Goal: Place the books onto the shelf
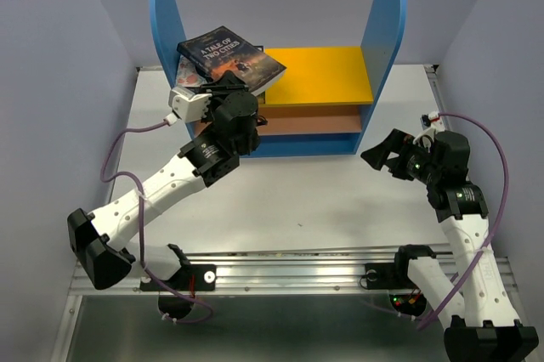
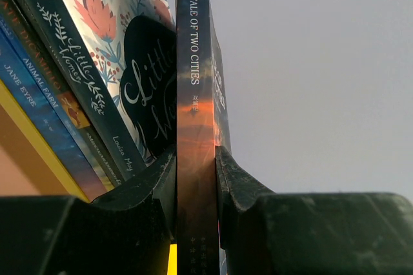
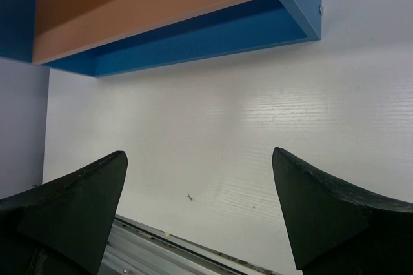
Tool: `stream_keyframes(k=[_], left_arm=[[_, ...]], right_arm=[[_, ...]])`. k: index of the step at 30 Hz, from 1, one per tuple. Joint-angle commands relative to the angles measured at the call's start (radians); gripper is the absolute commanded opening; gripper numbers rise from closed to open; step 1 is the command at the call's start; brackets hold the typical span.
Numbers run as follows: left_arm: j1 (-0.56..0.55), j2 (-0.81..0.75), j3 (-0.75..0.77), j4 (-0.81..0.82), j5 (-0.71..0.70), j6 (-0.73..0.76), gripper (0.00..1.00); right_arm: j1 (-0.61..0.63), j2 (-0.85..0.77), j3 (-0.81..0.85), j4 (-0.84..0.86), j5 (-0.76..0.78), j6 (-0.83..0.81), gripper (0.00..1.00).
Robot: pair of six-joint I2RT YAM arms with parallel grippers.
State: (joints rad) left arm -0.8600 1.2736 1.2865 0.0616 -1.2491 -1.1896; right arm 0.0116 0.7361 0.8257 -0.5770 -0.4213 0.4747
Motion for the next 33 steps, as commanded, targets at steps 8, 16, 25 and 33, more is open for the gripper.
stream_keyframes(k=[8,16,25,33], left_arm=[[-0.024,-0.023,0.067,0.000,-0.135,-0.123,0.43],[-0.019,-0.095,0.016,0.003,-0.061,-0.081,0.85],[-0.008,-0.145,-0.044,-0.006,0.081,-0.002,0.99],[0.007,-0.193,-0.116,-0.057,0.221,0.022,0.99]], right_arm=[[-0.005,-0.003,0.038,0.011,-0.042,-0.015,1.00],[-0.005,0.016,0.058,0.009,-0.063,-0.007,1.00],[0.004,0.022,0.099,-0.041,-0.071,-0.025,1.00],[0.013,0.052,0.135,-0.147,-0.216,-0.087,1.00]])
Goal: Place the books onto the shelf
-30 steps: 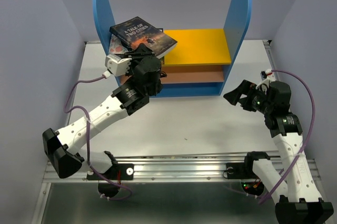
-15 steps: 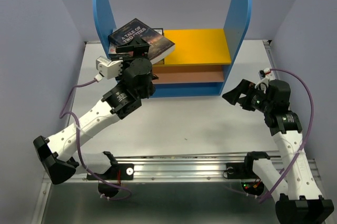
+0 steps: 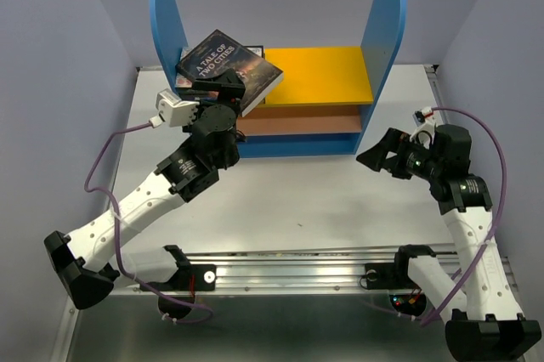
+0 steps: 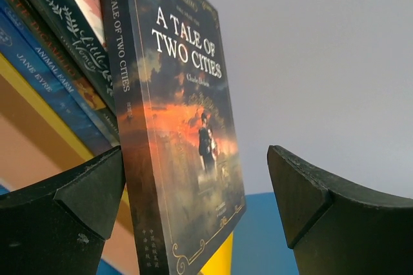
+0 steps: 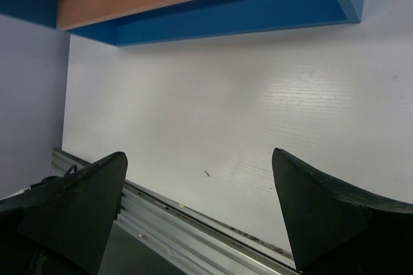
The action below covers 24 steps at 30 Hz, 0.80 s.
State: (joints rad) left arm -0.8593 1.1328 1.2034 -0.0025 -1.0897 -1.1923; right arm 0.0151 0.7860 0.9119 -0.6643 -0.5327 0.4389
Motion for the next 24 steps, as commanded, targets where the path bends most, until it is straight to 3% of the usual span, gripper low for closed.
stream_keyframes(k=[1,13,17,19,24], left_arm=[[0.008,-0.059,-0.047,0.012,0.073,0.031,0.99],[0.014,-0.105,-0.047,0.041,0.229,0.244,0.99],[0.016,-0.122,-0.004,-0.043,0.313,0.321,0.99],[0.016,-0.148,0.015,-0.111,0.359,0.348,0.99],[0.016,-0.270,-0.031,-0.292,0.410,0.343,0.99]], right_arm=[[0.009,-0.002,0.050,-0.066,-0.119,-0.057,1.00],[0.048,0.019,0.067,-0.058,-0.167,-0.095,1.00],[0.094,0.064,0.045,0.017,-0.158,-0.071,1.00],[0.138,0.084,0.036,0.055,-0.098,-0.060,1.00],[0.422,0.178,0.059,0.155,0.095,-0.028,1.00]])
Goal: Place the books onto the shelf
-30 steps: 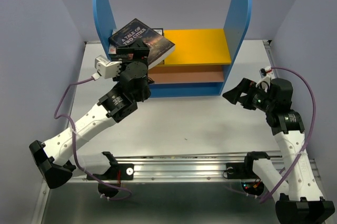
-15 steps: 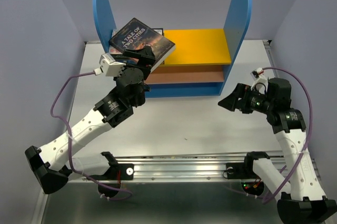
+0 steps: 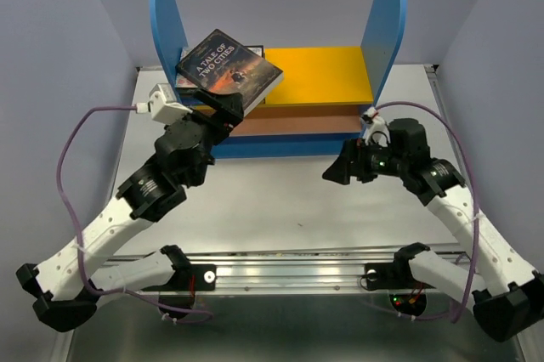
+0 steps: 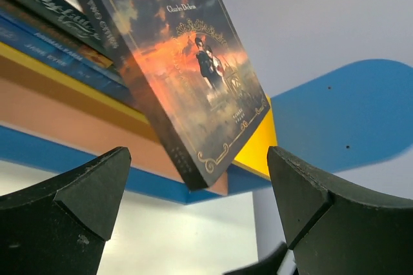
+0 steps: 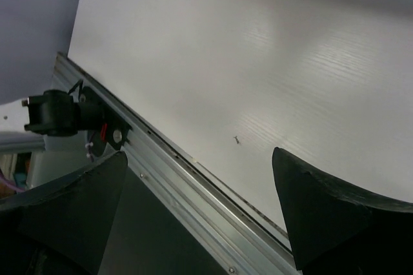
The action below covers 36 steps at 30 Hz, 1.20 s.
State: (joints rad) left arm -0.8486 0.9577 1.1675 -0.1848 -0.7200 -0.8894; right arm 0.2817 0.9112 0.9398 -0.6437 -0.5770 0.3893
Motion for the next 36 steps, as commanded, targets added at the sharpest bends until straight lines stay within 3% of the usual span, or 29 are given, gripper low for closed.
stream_keyframes(k=[1,4,6,8,10,11,12,14,15,16,22,28,36], left_arm=[[0.005,-0.149,-0.012,-0.119,0.045,0.027,0.99],[0.006,-0.246,-0.104,-0.131,0.045,0.001,0.99],[0.006,-0.270,-0.112,-0.146,0.044,-0.002,0.99],[0.006,-0.284,-0.108,-0.171,0.050,0.012,0.93],[0.006,-0.281,-0.111,-0.179,0.059,0.018,0.75],[0.006,-0.281,-0.114,-0.182,0.063,0.020,0.60],[0.006,-0.278,-0.121,-0.182,0.063,0.018,0.36],[0.006,-0.266,-0.129,-0.176,0.062,0.012,0.20],[0.006,-0.258,-0.132,-0.170,0.062,0.012,0.04],[0.006,-0.248,-0.135,-0.162,0.062,0.010,0.00],[0.008,-0.174,-0.152,-0.035,0.080,0.053,0.00],[0.019,-0.050,-0.068,0.036,0.102,0.119,0.00],[0.069,0.044,-0.040,0.129,0.185,0.152,0.00]], right_arm=[[0.193,0.080,0.060,0.154,0.217,0.022,1.00],[0.332,0.188,0.155,0.183,0.379,-0.012,0.95],[0.365,0.239,0.218,0.199,0.475,-0.024,0.86],[0.366,0.313,0.328,0.203,0.598,-0.038,0.58],[0.366,0.354,0.390,0.233,0.663,-0.085,0.37],[0.366,0.400,0.419,0.234,0.664,-0.099,0.33],[0.375,0.425,0.480,0.234,0.660,-0.107,0.30],[0.375,0.492,0.534,0.234,0.626,-0.133,0.26],[0.375,0.509,0.581,0.234,0.612,-0.141,0.25],[0.375,0.528,0.603,0.237,0.600,-0.156,0.24],[0.375,0.653,0.772,0.242,0.586,-0.230,0.20],[0.375,0.759,0.910,0.240,0.629,-0.253,0.16],[0.375,0.822,0.997,0.242,0.605,-0.257,0.15]])
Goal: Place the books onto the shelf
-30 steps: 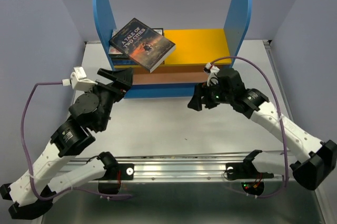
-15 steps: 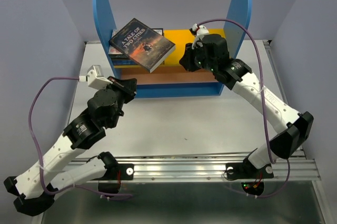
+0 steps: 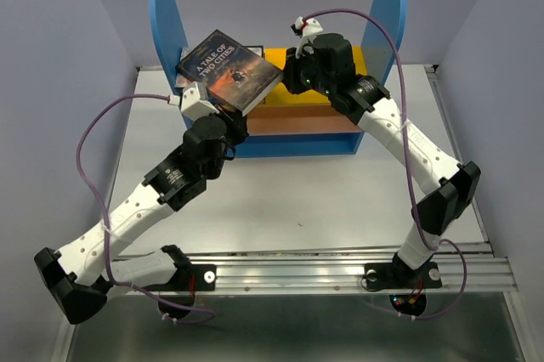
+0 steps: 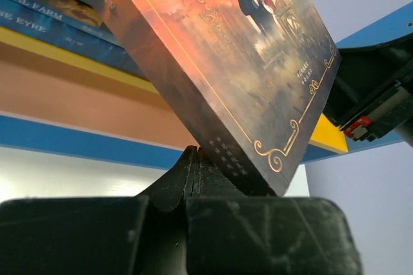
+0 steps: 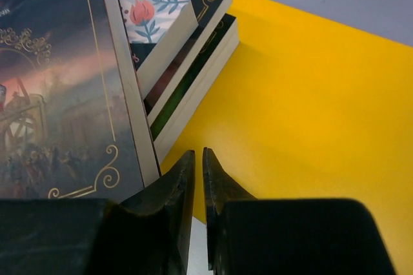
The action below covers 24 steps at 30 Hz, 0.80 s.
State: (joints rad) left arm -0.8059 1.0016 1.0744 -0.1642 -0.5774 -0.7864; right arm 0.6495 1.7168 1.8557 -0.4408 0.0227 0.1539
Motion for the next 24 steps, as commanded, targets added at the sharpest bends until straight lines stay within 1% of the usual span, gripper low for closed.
stream_keyframes(k=[1,4,9,12,13,15,16,19,21,24], left_arm=[[0.031,0.011,0.056,0.121,0.059,0.059,0.00],[0.046,0.032,0.079,0.156,0.085,0.082,0.00],[0.060,0.115,0.151,0.158,0.152,0.131,0.00],[0.068,0.153,0.173,0.157,0.198,0.139,0.00],[0.068,0.163,0.173,0.166,0.218,0.139,0.00],[0.070,0.169,0.168,0.189,0.228,0.138,0.00],[0.070,0.170,0.167,0.190,0.232,0.138,0.00],[0.071,0.186,0.167,0.207,0.264,0.138,0.00],[0.073,0.193,0.173,0.213,0.287,0.141,0.00],[0.073,0.212,0.186,0.224,0.344,0.147,0.00]], right_arm=[[0.007,0.023,0.092,0.039,-0.003,-0.027,0.15],[0.007,0.052,0.140,0.037,-0.013,-0.031,0.15],[0.007,0.096,0.209,0.039,-0.015,-0.039,0.15],[0.007,0.127,0.240,0.037,-0.015,-0.047,0.15],[0.007,0.141,0.247,0.039,-0.044,-0.054,0.15],[0.007,0.159,0.276,0.039,-0.049,-0.065,0.16],[0.007,0.170,0.289,0.042,-0.041,-0.068,0.18],[0.007,0.217,0.348,0.053,0.066,-0.106,0.25],[0.007,0.251,0.384,0.053,0.097,-0.122,0.25],[0.007,0.264,0.427,0.059,0.146,-0.140,0.31]])
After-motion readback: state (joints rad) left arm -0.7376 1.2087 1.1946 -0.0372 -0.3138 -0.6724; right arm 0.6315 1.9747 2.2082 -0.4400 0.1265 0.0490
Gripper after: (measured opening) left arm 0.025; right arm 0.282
